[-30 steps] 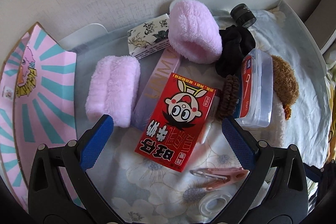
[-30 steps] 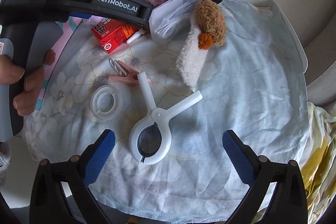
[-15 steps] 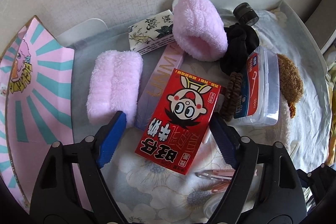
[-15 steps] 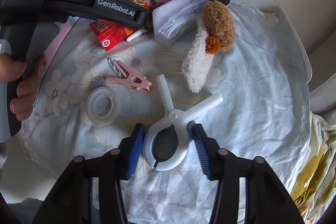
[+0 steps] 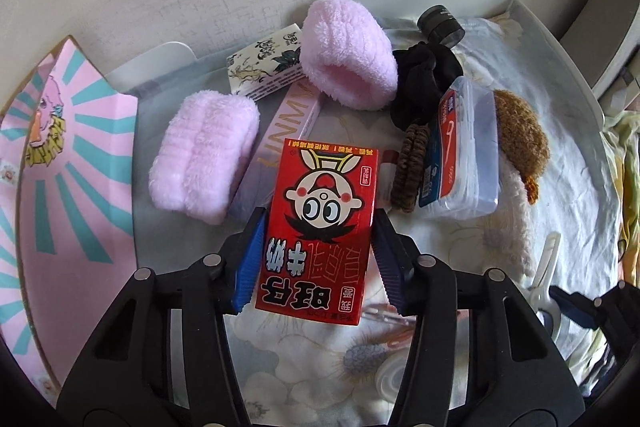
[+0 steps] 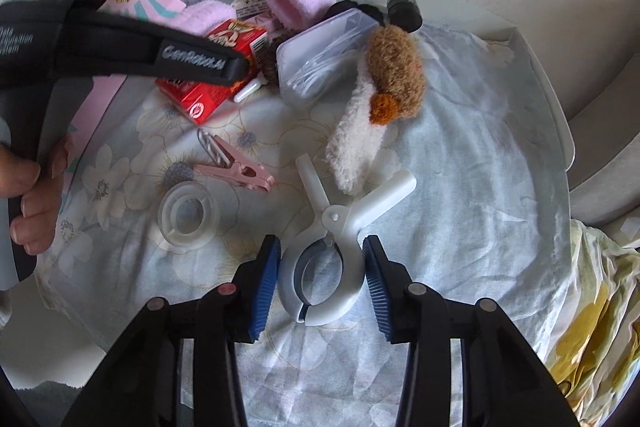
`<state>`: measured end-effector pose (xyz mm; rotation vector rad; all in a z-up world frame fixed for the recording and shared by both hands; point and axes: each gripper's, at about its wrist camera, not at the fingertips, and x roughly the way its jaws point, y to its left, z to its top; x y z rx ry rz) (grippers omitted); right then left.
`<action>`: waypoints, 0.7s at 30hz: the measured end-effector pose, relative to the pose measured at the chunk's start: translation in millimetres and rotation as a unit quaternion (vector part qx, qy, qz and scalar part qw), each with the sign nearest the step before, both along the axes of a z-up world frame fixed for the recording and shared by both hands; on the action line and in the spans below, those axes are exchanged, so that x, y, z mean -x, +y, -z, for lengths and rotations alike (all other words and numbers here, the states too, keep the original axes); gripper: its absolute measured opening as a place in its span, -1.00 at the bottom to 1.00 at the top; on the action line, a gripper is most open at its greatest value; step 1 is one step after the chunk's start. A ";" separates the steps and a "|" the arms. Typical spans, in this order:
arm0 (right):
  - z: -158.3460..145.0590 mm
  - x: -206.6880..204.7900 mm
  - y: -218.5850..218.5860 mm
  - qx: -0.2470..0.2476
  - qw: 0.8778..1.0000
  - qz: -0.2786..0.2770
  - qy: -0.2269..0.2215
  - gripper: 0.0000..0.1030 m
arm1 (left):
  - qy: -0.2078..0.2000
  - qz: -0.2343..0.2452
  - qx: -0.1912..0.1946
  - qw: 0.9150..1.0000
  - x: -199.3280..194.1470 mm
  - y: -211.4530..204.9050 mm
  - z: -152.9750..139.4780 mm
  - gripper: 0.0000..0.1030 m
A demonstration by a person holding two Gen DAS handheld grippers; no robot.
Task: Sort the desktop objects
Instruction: 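Grasp the red milk box with left tool while right tool grasps the white clip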
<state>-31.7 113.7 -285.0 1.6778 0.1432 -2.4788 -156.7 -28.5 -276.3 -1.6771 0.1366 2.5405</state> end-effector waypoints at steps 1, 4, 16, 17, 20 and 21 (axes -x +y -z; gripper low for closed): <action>-0.8 -1.0 1.3 0.009 1.000 0.003 0.003 -0.24 | 0.002 0.000 0.001 1.000 -2.8 -1.2 -4.0 -0.08; 5.4 -5.7 -2.2 0.033 0.999 0.016 0.004 -0.24 | 0.007 -0.001 -0.001 1.000 0.5 -19.1 -9.6 -0.08; 13.2 -3.2 19.2 0.114 0.992 0.042 0.028 -0.25 | 0.023 -0.025 -0.011 0.999 10.0 -9.3 -19.0 -0.08; 14.9 -0.5 21.2 0.116 0.992 0.043 0.029 -0.25 | 0.025 -0.024 -0.009 0.999 12.3 -4.4 -18.4 -0.08; 15.2 1.8 24.8 0.120 0.991 0.045 0.032 -0.25 | 0.031 -0.024 -0.010 0.999 3.6 -8.1 -27.6 -0.08; 13.9 1.7 25.9 0.122 0.991 0.046 0.035 -0.25 | 0.033 -0.024 -0.011 0.999 2.8 -7.7 -29.4 -0.08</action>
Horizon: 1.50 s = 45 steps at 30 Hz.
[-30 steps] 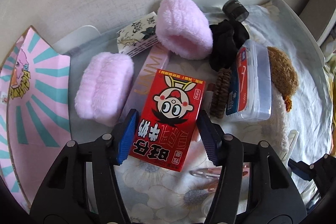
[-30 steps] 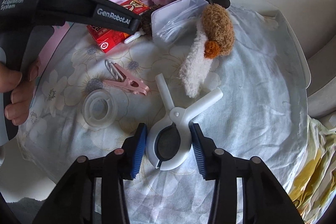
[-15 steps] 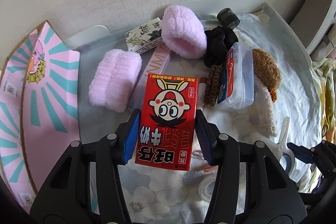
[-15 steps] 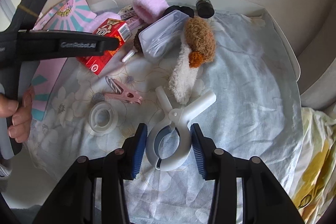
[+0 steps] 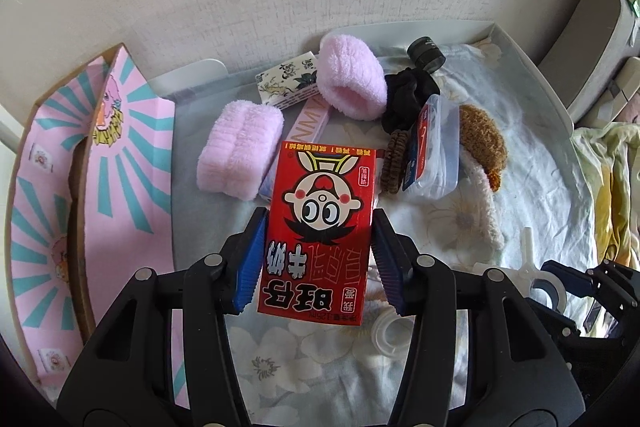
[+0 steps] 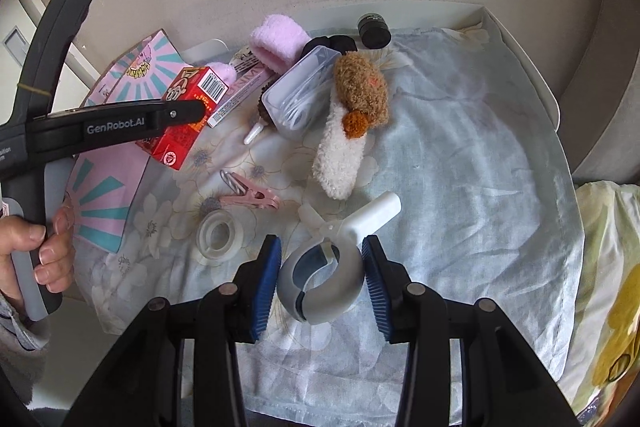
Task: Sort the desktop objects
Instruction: 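Grasp the red milk box with left tool while right tool grasps the white clip, then carry both items into the cardboard box and open both tools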
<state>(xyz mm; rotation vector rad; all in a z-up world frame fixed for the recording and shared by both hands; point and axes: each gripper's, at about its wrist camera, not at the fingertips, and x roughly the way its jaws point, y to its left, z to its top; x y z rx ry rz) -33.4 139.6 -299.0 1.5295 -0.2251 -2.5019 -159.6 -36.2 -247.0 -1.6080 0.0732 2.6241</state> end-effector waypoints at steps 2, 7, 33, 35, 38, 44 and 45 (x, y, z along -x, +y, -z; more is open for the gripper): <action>-4.3 -0.7 1.9 0.004 1.000 0.001 0.006 -0.67 | 0.005 -0.002 -0.001 1.000 -2.1 0.4 -4.6 -0.08; -3.2 5.1 -0.7 -0.013 1.000 -0.008 -0.004 -0.70 | 0.017 0.000 0.003 1.000 -7.1 2.7 -13.1 -0.08; -124.8 50.2 -72.2 0.000 0.991 -0.092 0.097 -0.71 | 0.084 -0.090 0.005 0.992 -42.3 -80.7 -121.3 -0.08; -137.2 57.8 -91.3 0.003 0.988 -0.112 0.109 -0.71 | 0.089 -0.112 0.013 0.990 -47.9 -99.1 -127.8 -0.08; -152.8 67.4 -122.7 0.005 0.982 -0.145 0.124 -0.71 | 0.093 -0.143 0.024 0.985 -56.7 -126.3 -133.1 -0.08; -161.4 89.1 -183.8 0.013 0.969 -0.209 0.128 -0.71 | 0.084 -0.187 0.038 0.978 -64.3 -171.4 -124.7 -0.08; -158.5 95.1 -196.3 0.016 0.967 -0.221 0.123 -0.71 | 0.079 -0.191 0.038 0.978 -64.2 -177.2 -119.8 -0.08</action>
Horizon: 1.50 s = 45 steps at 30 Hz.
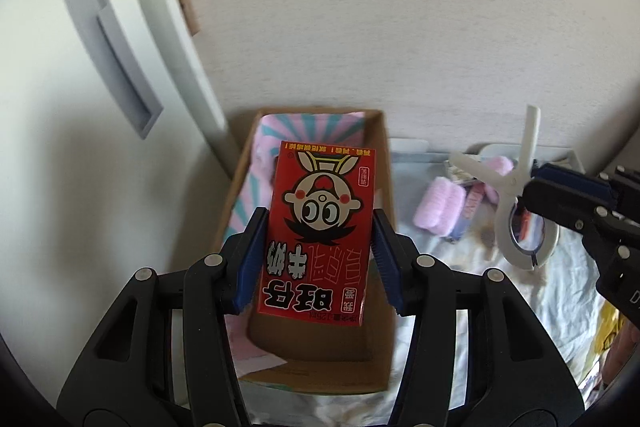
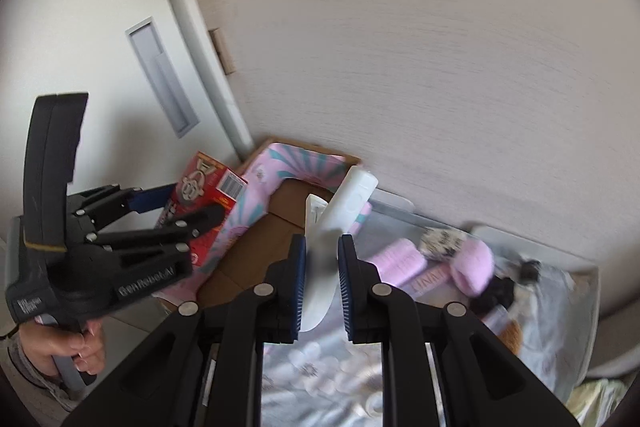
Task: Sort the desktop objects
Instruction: 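Carry both items into the cardboard box and open both tools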
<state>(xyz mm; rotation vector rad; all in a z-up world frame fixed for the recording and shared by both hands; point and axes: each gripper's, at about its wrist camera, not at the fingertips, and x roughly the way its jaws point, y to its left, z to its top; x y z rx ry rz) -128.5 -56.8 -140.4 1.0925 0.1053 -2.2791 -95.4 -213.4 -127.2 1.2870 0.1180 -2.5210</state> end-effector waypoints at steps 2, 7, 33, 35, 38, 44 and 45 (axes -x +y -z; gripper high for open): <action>5.8 8.9 -18.9 0.000 1.000 -0.017 -0.012 -0.71 | -0.014 -0.007 -0.003 1.000 1.3 -10.0 13.4 -0.08; 35.2 39.4 -66.1 -0.016 0.998 -0.050 -0.044 -0.71 | -0.061 -0.016 -0.028 0.998 2.9 -29.8 55.6 -0.08; 78.6 91.6 -102.2 -0.055 0.994 -0.045 -0.081 0.31 | -0.106 -0.007 -0.017 0.994 9.2 -39.0 87.5 0.99; 72.6 90.6 -95.9 -0.056 0.995 -0.040 -0.075 0.32 | -0.106 -0.014 -0.023 0.994 9.2 -41.7 84.5 0.99; 66.9 88.5 -83.2 -0.053 0.995 -0.030 -0.074 0.32 | -0.099 -0.025 -0.032 0.994 8.3 -47.2 75.4 0.99; 55.1 73.6 -56.3 -0.041 0.996 -0.021 -0.073 0.32 | -0.076 -0.047 -0.023 0.996 9.3 -42.5 50.5 0.99; 52.2 69.0 -49.2 -0.039 0.996 -0.021 -0.071 0.32 | -0.072 -0.052 -0.024 0.996 8.5 -40.4 46.4 0.99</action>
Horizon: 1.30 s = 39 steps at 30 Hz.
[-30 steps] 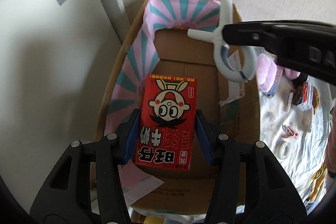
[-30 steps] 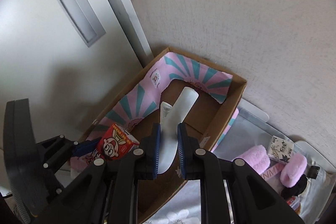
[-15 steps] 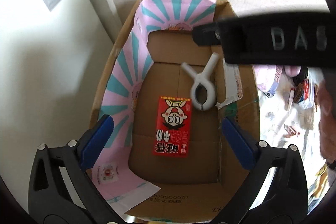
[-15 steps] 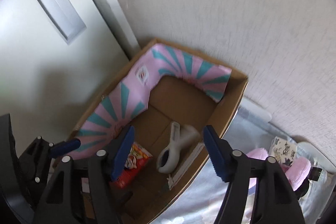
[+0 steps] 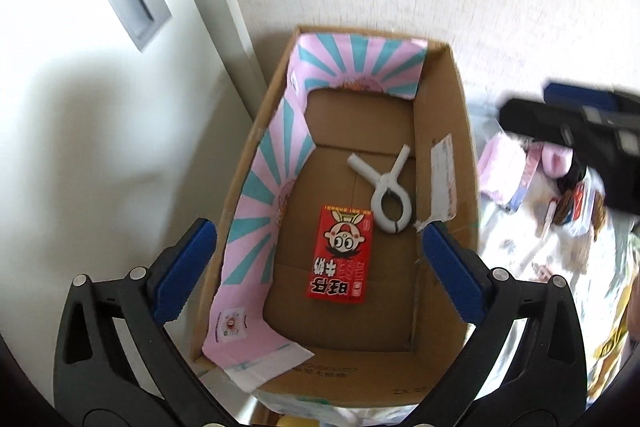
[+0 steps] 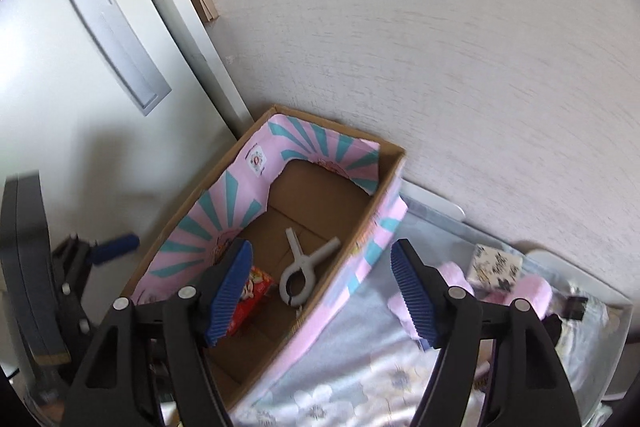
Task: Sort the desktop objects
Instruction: 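Carry both items into the cardboard box and open both tools, then grasp the pink wristband with left tool while right tool grasps the brown plush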
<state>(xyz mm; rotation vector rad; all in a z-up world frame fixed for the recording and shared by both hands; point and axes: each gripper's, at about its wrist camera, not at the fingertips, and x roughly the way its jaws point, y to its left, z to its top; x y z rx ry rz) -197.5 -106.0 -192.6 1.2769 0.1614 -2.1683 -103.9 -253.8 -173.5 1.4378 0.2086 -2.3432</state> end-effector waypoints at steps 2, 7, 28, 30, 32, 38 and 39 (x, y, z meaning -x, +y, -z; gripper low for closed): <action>-6.7 -7.7 10.8 0.004 1.000 -0.003 0.001 0.32 | 0.010 -0.012 0.000 1.000 -4.7 6.4 -8.6 0.99; -23.1 -27.3 40.1 0.011 1.000 -0.019 0.009 0.33 | 0.026 -0.032 -0.009 0.999 -20.4 37.4 -27.3 0.99; -26.2 -61.7 211.0 -0.016 0.980 0.199 0.026 0.47 | 0.006 0.087 -0.049 0.995 29.7 110.8 -4.1 0.99; -10.0 -68.7 228.7 -0.029 0.977 0.213 0.014 0.47 | 0.002 0.095 -0.036 0.995 30.7 124.0 0.1 0.99; 4.2 -73.4 240.1 -0.041 0.975 0.218 0.003 0.47 | 0.001 0.100 -0.035 0.994 32.4 135.4 5.5 0.99; 39.9 -69.9 248.4 -0.044 0.976 0.212 -0.034 0.47 | 0.000 0.122 -0.016 0.992 54.9 155.6 21.0 0.99; 43.4 -69.6 247.4 -0.043 0.976 0.211 -0.037 0.47 | -0.001 0.126 -0.012 0.992 60.0 157.4 22.6 0.99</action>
